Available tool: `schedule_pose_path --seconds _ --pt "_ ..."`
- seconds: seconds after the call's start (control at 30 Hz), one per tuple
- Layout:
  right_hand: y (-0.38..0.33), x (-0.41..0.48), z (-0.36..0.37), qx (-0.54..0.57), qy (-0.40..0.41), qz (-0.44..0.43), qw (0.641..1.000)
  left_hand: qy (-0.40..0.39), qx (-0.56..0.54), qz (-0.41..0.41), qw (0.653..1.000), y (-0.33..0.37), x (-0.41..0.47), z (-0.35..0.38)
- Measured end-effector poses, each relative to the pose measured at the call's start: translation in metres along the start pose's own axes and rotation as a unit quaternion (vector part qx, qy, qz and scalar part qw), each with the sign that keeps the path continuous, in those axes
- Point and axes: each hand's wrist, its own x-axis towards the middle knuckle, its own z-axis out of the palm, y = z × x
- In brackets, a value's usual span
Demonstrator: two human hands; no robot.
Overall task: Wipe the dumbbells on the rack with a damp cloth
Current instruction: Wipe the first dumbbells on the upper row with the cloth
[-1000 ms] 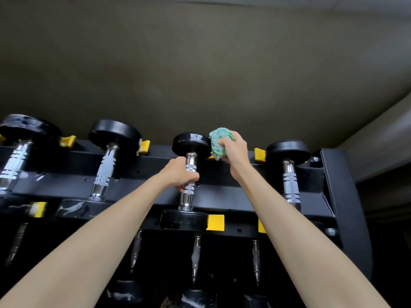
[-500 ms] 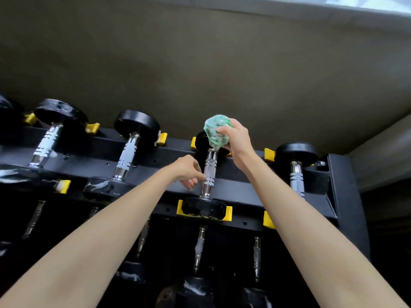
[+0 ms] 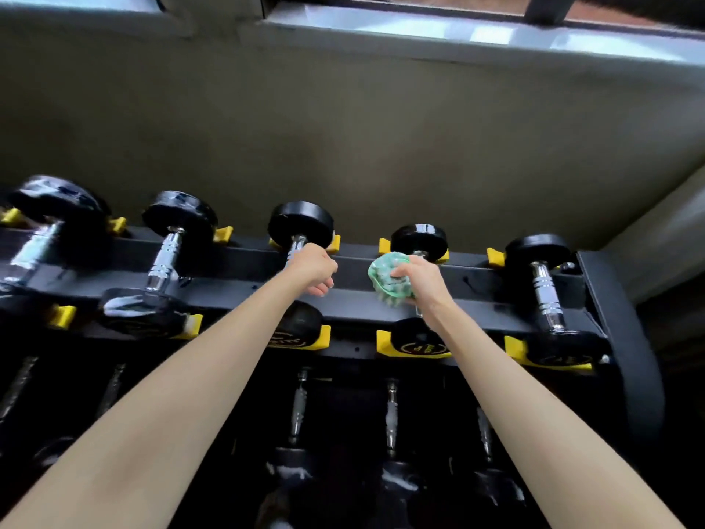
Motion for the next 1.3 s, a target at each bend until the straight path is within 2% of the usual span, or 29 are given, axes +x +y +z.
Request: schedule_pose_path --seconds 0.13,0.23,0.33,0.4,0.57,0.73,0.9,0.97,1.1,1.17,1.2,1.23,1.3 --pt "0.030 -0.019 0.072 -0.055 -0.012 0.008 0.998 0.058 -0.035 0.008 0.998 -0.051 0.002 -0.053" --pt "0.051 -0.027 0.109 -0.059 0.066 0.028 0.996 0.064 -0.054 0.002 0.997 -0.094 0.003 -0.082" --pt "0.057 -0.039 0.127 -0.077 0.135 0.035 0.987 -0.012 -0.093 -0.019 0.995 -0.127 -0.004 -0.089" --pt "0.056 -0.047 0.136 -0.118 0.166 0.008 0.979 -0.068 -0.109 -0.025 0.991 -0.139 -0.007 -0.085" --pt "0.051 -0.062 0.165 -0.242 0.201 -0.096 0.944 -0.096 -0.120 -0.026 0.988 -0.142 -0.007 -0.089" --pt "0.039 -0.059 0.193 -0.360 0.139 -0.226 0.895 -0.126 -0.109 -0.032 0.985 -0.142 -0.007 -0.101" --pt "0.032 -0.044 0.213 -0.491 0.039 -0.254 0.833 -0.082 -0.100 -0.074 0.989 -0.153 -0.003 -0.107" --pt "0.031 -0.040 0.217 -0.547 -0.019 -0.270 0.792 -0.061 -0.083 -0.084 0.991 -0.156 0.000 -0.112" --pt "0.029 -0.038 0.227 -0.670 -0.143 -0.269 0.677 -0.035 -0.080 -0.098 0.991 -0.159 0.006 -0.123" --pt "0.031 -0.040 0.230 -0.702 -0.191 -0.267 0.633 -0.038 -0.073 -0.096 0.992 -0.157 0.005 -0.126" --pt "0.033 -0.043 0.230 -0.704 -0.201 -0.266 0.627 -0.042 -0.069 -0.092 0.992 -0.156 0.004 -0.127" --pt "0.033 -0.046 0.229 -0.695 -0.204 -0.263 0.637 -0.048 -0.066 -0.088 0.993 -0.154 0.002 -0.129" --pt "0.028 -0.051 0.225 -0.643 -0.210 -0.242 0.696 -0.059 -0.060 -0.076 0.994 -0.151 -0.001 -0.133"
